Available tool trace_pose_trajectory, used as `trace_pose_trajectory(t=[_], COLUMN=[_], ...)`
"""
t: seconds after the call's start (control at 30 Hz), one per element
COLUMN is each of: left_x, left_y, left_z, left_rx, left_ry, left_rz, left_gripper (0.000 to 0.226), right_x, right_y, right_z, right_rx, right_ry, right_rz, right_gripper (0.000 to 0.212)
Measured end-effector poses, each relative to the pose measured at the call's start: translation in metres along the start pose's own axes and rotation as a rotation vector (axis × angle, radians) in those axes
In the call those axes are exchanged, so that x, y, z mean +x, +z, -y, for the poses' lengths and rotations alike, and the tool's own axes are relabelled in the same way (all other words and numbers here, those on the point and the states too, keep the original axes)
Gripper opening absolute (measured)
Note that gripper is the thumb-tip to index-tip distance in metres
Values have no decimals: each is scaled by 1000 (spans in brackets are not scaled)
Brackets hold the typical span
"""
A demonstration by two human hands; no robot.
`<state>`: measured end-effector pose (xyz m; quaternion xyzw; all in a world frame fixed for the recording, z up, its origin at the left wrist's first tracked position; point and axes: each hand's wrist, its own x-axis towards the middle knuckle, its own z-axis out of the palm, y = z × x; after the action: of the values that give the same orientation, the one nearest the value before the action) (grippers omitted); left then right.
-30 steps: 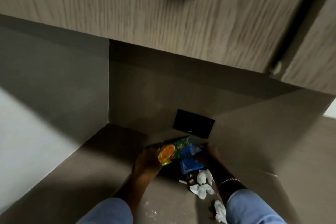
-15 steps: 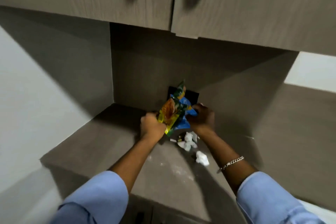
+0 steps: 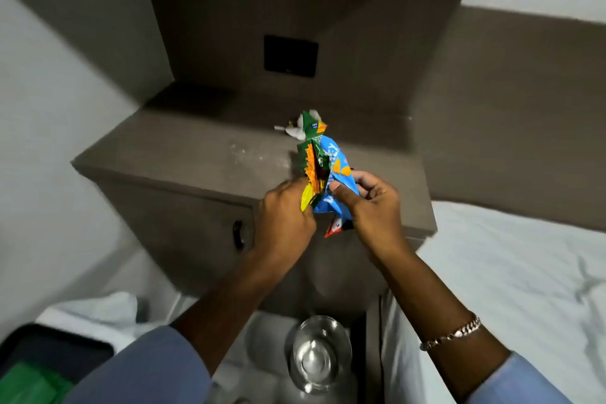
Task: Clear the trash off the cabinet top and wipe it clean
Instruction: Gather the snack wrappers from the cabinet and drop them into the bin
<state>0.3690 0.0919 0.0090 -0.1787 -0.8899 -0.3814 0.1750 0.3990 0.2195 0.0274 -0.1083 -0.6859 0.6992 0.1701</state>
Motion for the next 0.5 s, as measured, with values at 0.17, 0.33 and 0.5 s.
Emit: trace_pose_trajectory(t=[0.17, 0.33, 0.5], left_x=[-93, -174, -228], left_y=[30, 64, 138], left_z=[21, 63, 126], left_rx=[-40, -113, -215], left_ry=[-84, -295, -566], left_rz=[285, 485, 790], left_gripper=[6, 14, 9], right_x=[-78, -131, -146], right_y=[-24, -33, -39], right_z=[-59, -147, -258], right_rx=[9, -102, -348], right_ry=[231, 518, 714], right_rz=[-13, -94, -151], right_gripper=[12, 13, 9])
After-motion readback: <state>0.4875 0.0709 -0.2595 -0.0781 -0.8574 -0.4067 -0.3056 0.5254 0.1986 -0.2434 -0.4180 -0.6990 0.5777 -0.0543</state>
